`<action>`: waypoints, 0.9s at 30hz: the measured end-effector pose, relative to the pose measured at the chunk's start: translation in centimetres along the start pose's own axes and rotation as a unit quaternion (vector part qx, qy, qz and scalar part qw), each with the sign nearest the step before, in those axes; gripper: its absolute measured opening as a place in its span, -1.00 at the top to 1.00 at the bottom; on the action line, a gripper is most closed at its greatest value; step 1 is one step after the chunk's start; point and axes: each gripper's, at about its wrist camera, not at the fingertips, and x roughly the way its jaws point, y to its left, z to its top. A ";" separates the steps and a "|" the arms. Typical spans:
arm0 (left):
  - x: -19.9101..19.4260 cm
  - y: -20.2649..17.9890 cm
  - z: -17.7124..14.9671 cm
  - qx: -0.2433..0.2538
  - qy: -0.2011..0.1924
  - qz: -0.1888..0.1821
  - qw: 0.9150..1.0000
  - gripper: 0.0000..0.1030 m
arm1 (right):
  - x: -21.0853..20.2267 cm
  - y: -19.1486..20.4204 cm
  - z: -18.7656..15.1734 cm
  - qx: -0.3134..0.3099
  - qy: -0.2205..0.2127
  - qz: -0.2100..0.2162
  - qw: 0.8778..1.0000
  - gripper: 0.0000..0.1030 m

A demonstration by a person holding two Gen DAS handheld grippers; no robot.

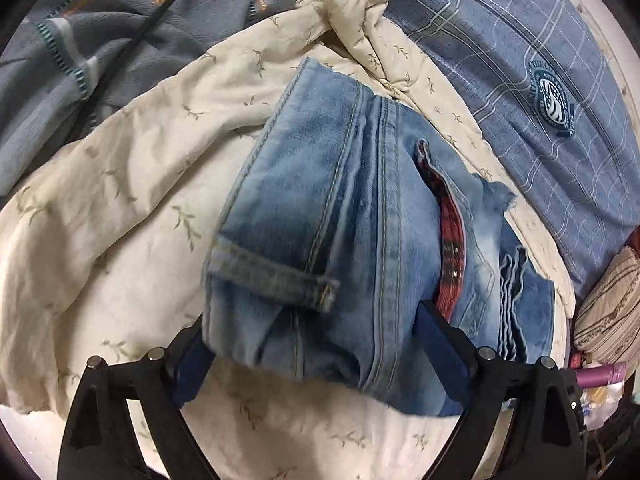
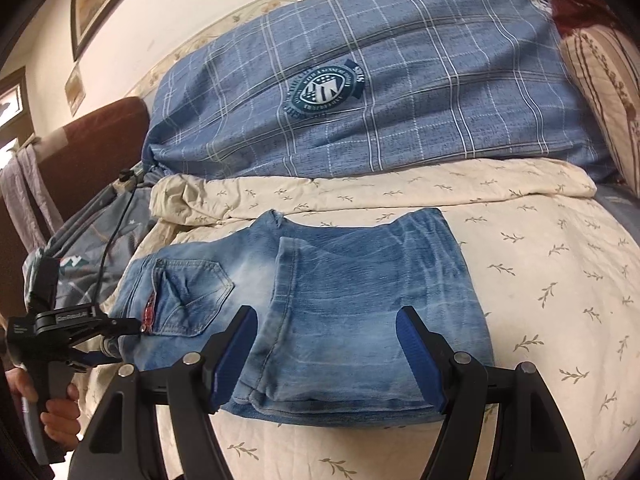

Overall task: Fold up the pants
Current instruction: 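Move the left gripper to the edge of the folded jeans, then close the left gripper on the jeans edge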

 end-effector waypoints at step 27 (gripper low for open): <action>-1.0 0.5 0.0 -0.006 -0.033 -0.003 0.999 -0.04 | 0.6 -0.3 -0.1 0.011 0.010 -0.003 1.000 -0.46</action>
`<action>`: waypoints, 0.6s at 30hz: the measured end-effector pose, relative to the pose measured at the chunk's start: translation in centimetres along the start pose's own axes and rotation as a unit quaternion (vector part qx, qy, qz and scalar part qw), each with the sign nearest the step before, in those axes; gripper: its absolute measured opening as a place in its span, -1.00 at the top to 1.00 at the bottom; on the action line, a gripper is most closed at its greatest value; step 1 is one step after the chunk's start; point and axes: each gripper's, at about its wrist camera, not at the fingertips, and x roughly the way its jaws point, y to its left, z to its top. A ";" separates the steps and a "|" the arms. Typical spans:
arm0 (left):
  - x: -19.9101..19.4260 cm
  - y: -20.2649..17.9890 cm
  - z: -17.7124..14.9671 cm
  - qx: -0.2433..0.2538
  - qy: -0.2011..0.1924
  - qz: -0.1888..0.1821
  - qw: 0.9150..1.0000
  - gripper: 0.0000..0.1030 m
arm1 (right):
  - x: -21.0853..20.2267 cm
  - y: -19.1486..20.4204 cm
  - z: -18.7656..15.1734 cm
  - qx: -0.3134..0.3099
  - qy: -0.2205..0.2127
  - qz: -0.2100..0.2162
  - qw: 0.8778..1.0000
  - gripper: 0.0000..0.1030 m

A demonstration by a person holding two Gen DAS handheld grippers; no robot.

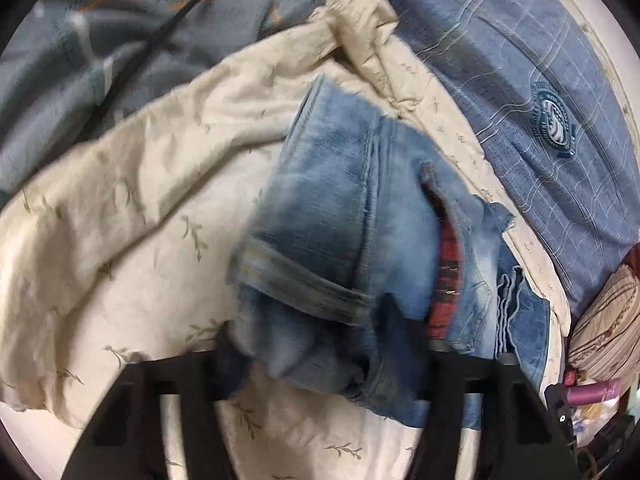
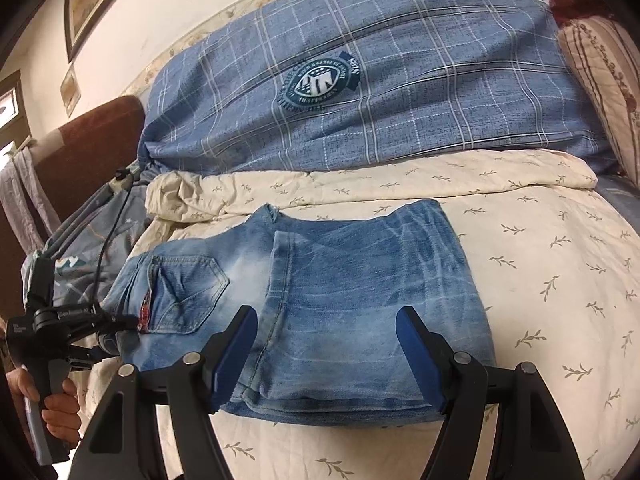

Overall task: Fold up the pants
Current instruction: 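Close the left gripper on the jeans edge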

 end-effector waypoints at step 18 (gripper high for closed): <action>0.4 -0.7 0.4 0.019 -0.033 0.000 0.999 0.01 | 0.7 -0.9 0.2 0.019 0.009 -0.006 1.000 -0.46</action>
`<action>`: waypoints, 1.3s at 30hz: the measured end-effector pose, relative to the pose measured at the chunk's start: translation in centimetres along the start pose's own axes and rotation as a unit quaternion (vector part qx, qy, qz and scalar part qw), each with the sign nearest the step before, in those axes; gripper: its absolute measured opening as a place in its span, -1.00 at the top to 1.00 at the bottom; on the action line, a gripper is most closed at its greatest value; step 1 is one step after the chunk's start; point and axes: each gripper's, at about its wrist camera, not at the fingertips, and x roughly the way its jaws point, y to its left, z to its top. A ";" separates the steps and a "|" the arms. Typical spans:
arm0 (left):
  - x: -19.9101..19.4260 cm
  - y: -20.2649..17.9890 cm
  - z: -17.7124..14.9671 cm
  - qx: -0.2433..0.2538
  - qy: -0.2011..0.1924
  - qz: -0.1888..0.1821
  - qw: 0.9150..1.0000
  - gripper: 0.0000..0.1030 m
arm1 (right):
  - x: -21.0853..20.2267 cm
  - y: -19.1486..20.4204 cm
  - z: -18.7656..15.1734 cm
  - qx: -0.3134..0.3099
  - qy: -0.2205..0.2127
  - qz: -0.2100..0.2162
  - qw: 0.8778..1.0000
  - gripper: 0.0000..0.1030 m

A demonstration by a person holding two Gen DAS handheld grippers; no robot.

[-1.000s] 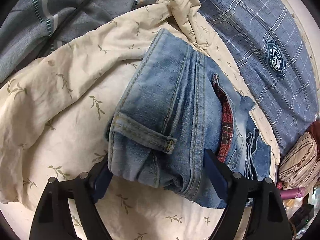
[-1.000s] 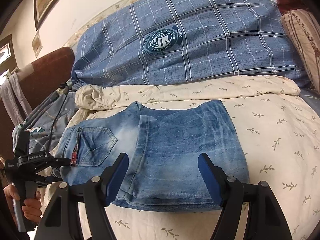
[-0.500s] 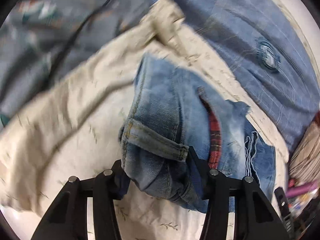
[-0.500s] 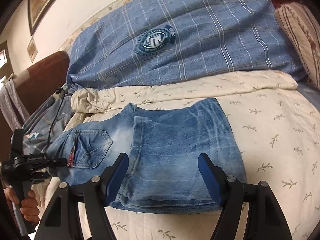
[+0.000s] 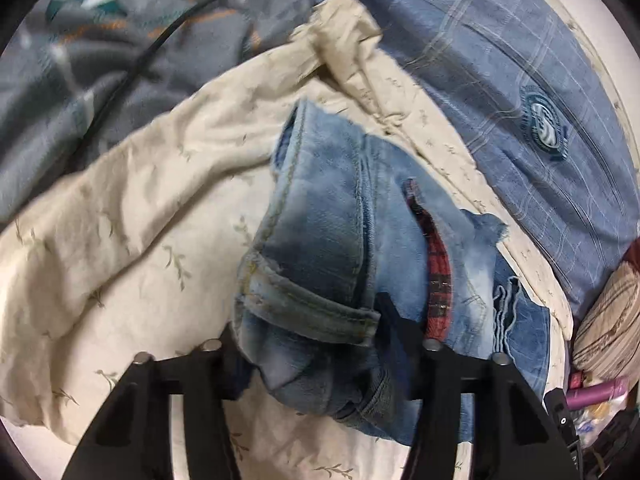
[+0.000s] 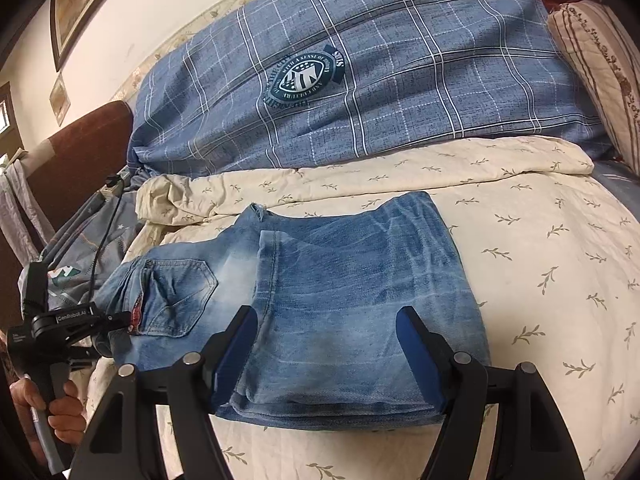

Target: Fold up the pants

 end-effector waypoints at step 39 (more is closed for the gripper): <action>-1.0 -29.8 -15.6 0.444 0.010 -0.120 0.888 0.32 | -7.0 -18.1 0.5 0.273 -0.079 -0.046 0.958 -0.46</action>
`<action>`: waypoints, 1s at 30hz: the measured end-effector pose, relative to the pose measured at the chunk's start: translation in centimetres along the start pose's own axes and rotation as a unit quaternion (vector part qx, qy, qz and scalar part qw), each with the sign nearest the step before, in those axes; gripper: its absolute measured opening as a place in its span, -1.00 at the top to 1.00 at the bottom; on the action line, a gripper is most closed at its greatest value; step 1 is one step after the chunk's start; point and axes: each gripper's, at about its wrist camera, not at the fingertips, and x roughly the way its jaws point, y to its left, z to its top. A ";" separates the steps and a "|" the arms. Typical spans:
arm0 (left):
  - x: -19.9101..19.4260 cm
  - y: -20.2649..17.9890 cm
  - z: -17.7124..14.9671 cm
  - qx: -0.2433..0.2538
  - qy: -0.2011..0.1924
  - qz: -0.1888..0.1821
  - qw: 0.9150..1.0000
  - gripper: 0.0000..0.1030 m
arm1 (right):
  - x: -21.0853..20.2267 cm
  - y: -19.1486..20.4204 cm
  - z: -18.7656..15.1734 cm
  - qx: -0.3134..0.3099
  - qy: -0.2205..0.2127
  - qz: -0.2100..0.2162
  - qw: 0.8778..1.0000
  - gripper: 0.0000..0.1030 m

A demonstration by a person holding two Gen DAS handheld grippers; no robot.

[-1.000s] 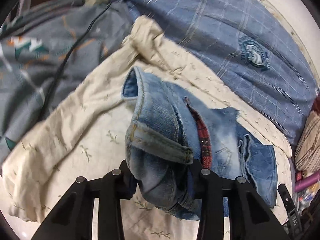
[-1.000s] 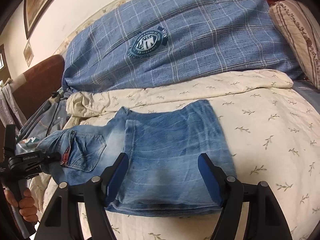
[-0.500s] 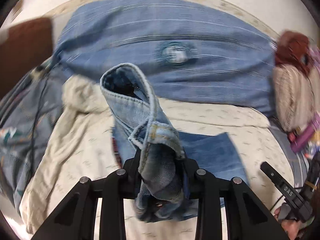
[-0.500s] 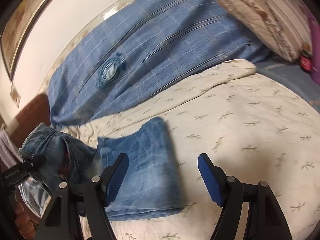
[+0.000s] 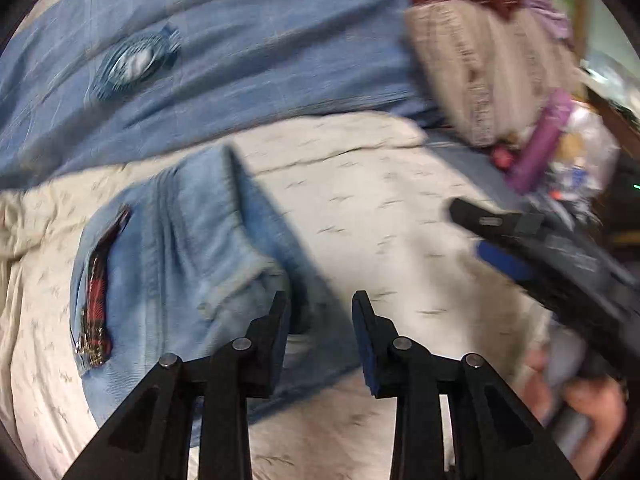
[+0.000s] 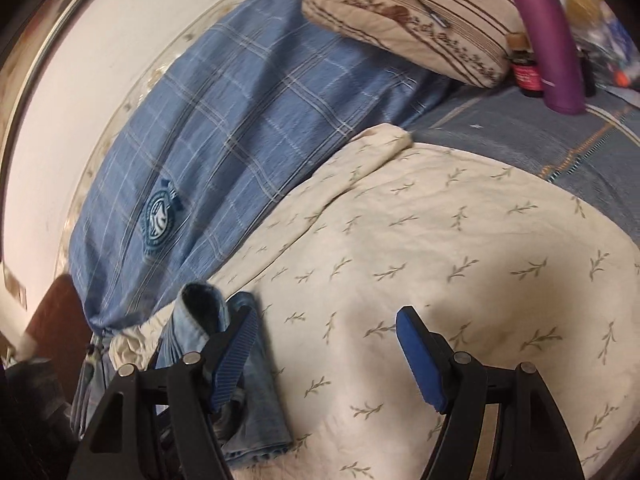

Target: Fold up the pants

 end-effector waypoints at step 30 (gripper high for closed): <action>-1.8 18.3 0.0 -0.100 -0.019 0.154 0.983 -0.01 | 13.3 19.3 -2.3 -0.121 0.143 0.197 0.962 -0.40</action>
